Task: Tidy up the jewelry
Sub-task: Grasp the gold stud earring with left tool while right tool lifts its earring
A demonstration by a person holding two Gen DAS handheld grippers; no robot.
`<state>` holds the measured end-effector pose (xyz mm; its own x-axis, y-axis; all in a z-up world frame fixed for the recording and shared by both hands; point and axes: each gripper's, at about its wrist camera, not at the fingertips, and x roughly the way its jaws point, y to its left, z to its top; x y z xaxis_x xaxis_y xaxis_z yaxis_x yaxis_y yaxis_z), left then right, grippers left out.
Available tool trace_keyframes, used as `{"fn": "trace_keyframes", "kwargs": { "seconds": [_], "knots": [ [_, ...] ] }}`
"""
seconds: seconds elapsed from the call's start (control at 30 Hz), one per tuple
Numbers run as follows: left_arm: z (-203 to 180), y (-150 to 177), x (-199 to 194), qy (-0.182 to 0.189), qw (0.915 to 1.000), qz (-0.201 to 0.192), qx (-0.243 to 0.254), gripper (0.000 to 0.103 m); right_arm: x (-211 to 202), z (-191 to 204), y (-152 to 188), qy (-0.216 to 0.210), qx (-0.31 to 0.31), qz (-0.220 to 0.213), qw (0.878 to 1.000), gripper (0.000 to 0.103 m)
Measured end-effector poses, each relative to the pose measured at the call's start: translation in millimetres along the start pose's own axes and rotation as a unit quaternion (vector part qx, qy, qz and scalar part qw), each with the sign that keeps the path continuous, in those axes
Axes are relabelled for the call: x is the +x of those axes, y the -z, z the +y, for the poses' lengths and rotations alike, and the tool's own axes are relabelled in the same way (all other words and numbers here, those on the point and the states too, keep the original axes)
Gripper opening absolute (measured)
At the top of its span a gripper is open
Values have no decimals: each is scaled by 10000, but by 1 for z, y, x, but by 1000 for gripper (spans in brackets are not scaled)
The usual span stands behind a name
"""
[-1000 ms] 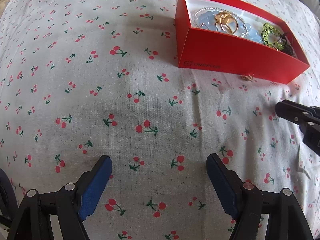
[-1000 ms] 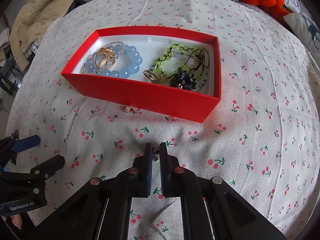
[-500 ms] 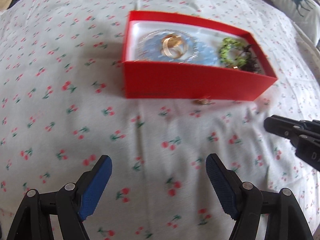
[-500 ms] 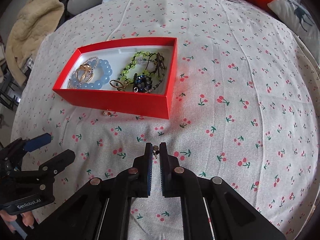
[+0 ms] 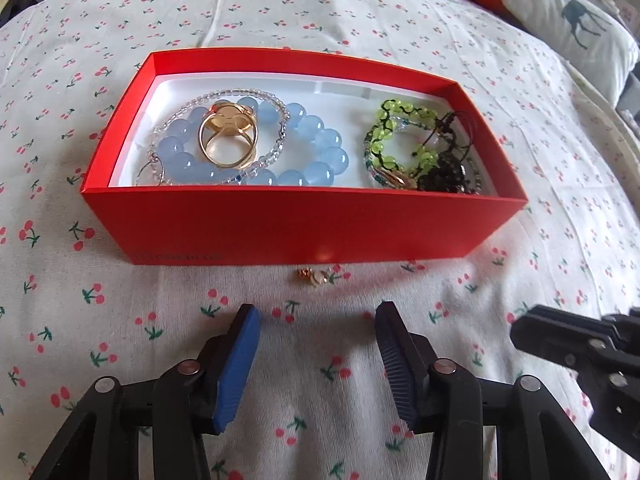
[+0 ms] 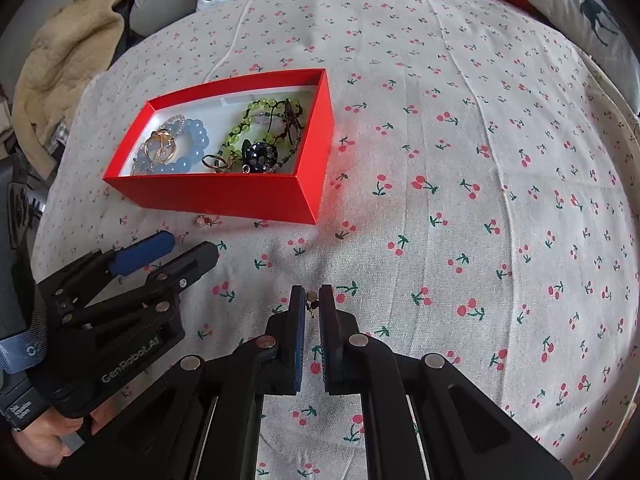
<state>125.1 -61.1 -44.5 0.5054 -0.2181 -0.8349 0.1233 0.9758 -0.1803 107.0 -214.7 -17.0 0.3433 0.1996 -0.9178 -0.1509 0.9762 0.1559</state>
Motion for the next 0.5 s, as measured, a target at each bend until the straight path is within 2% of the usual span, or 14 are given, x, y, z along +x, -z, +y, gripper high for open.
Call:
{"fn": "trace_keyframes", "kwargs": {
  "seconds": [0.2,0.3,0.37,0.47,0.5],
  "knots": [
    [-2,-6,6,-115,9997,-129,-153,42,0,-2,0,-76,32,22,10000,7],
    [-4,-7,8,-214,9995,-145,-165,32,0,-3,-1,-92,29,23,10000,7],
    [-5,-7,9,-250,9994,-137,-187,21,0,-4,-1,-93,36,27,9999,7],
    [-5,-7,10,-352,9991,-128,-182,10,1,-5,-1,-77,49,37,10000,7],
    [-4,-7,10,-351,9991,-125,-191,9,1,-6,-1,-68,58,37,10000,7]
  ]
}}
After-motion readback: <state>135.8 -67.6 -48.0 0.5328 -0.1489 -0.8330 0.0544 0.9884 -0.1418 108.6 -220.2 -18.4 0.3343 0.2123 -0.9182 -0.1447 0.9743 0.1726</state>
